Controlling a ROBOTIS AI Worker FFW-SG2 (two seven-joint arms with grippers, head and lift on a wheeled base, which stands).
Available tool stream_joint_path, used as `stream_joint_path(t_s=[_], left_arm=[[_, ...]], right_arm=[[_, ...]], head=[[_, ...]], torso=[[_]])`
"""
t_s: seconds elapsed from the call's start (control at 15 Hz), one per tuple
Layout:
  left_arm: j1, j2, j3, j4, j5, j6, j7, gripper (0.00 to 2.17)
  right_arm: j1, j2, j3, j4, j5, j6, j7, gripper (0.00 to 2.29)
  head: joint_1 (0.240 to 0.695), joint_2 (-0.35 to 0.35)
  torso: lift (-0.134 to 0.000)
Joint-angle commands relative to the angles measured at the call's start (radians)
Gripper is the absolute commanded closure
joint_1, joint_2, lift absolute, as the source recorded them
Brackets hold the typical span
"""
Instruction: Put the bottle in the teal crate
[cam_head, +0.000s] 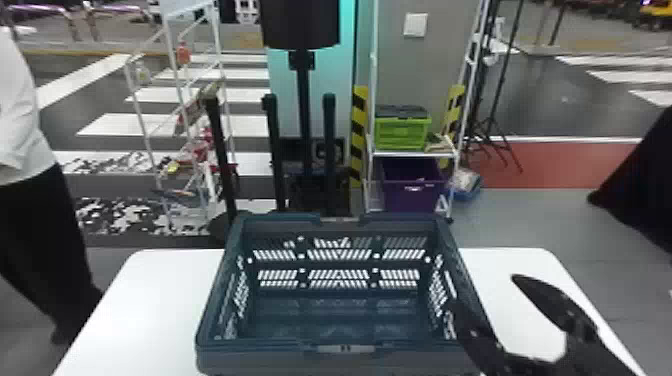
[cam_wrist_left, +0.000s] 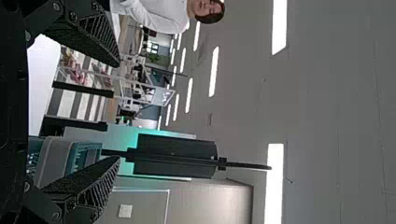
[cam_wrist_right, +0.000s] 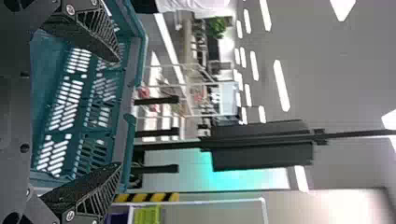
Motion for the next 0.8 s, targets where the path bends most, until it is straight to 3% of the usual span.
stream_joint_path(t_s=[0.0, 0.33, 0.73], left_arm=[[0.001, 0.000, 0.000, -0.004, -0.002, 0.000, 0.000, 0.19], [0.008, 0.001, -0.005, -0.009, -0.013, 0.000, 0.000, 0.19], [0.014, 0.012, -0.005, -0.019, -0.014, 0.000, -0.001, 0.19]], right_arm=[[0.119, 0.033, -0.005, 0.029, 0.029, -0.213, -0.013, 0.11], [0.280, 0.136, -0.026, 0.120, 0.075, -0.455, -0.045, 0.10], [0.396, 0.165, -0.023, 0.175, 0.072, -0.599, -0.043, 0.11]], head=[[0.499, 0.000], [0.499, 0.000], [0.499, 0.000]], torso=[[0.000], [0.000], [0.000]])
